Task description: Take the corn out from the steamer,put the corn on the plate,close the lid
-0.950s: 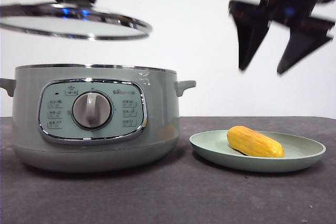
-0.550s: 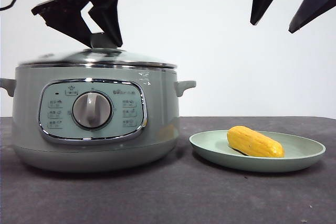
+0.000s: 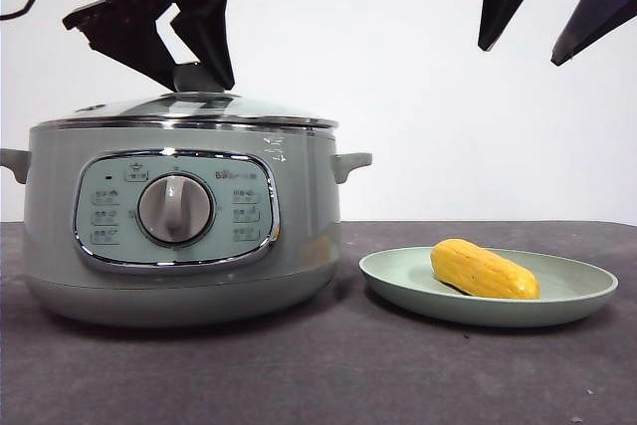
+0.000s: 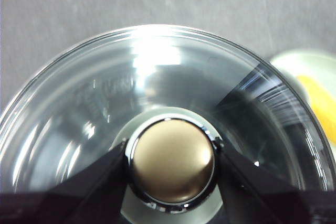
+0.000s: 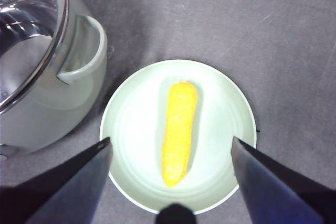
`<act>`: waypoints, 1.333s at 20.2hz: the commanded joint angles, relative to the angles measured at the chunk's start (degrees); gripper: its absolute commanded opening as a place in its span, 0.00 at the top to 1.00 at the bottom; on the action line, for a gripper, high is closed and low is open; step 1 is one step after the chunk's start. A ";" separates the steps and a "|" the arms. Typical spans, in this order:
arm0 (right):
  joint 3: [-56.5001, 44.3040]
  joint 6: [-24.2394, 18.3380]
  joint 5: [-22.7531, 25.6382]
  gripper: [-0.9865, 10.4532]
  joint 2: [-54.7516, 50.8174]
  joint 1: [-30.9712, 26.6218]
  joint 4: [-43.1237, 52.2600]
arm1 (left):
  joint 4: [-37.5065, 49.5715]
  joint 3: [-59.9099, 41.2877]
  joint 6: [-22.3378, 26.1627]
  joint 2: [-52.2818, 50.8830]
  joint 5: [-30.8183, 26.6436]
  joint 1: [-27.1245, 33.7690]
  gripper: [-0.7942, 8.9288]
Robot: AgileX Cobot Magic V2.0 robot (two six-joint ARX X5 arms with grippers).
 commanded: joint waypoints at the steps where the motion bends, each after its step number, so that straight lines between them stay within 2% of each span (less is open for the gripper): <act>1: -0.28 0.35 0.11 0.58 0.13 0.00 0.09 | -4.17 1.75 2.67 0.13 0.31 0.20 0.93; 7: -0.28 0.35 0.09 0.58 0.13 0.02 0.09 | -3.58 2.27 2.84 0.22 0.28 0.20 0.90; 8: -0.28 0.35 0.09 0.58 0.13 0.00 0.11 | -3.21 2.27 2.82 0.22 0.28 0.20 0.80; 10: -0.28 0.35 0.07 0.58 0.13 0.02 0.07 | -2.54 2.27 2.82 0.22 0.28 0.20 0.49; 11: -0.28 0.35 0.04 0.58 0.13 0.02 0.09 | -2.25 2.27 2.82 0.22 0.28 0.20 0.43; 16: -0.28 -0.31 -0.04 0.58 0.09 0.02 0.33 | -0.94 2.34 2.80 -1.95 0.09 0.20 0.43; 20: -0.31 -1.20 -0.11 0.59 -1.81 0.02 0.28 | -6.99 2.36 2.80 -11.82 0.07 0.02 0.44; 21: -0.46 -1.18 -0.11 0.59 -2.95 0.02 0.46 | -9.09 2.36 2.93 -14.73 -1.03 0.02 0.49; 22: -1.20 -1.18 -0.11 0.62 -4.52 0.04 1.60 | -11.50 2.34 3.89 -17.77 -2.27 0.04 0.61; 24: -4.13 -1.18 -0.09 0.79 -8.55 0.07 5.14 | -15.21 1.70 4.72 -22.67 -4.24 0.02 0.87; 25: -7.02 -1.14 -0.11 0.87 -11.47 0.09 8.26 | -15.87 0.20 4.70 -25.73 -5.07 0.02 0.93; 26: -10.14 -1.11 -0.09 0.93 -14.45 0.09 11.15 | -14.95 -2.32 4.68 -29.03 -6.47 0.02 0.93; 27: -13.49 -0.74 0.02 0.93 -17.46 0.09 13.84 | -13.18 -5.68 4.48 -32.59 -8.07 0.02 0.93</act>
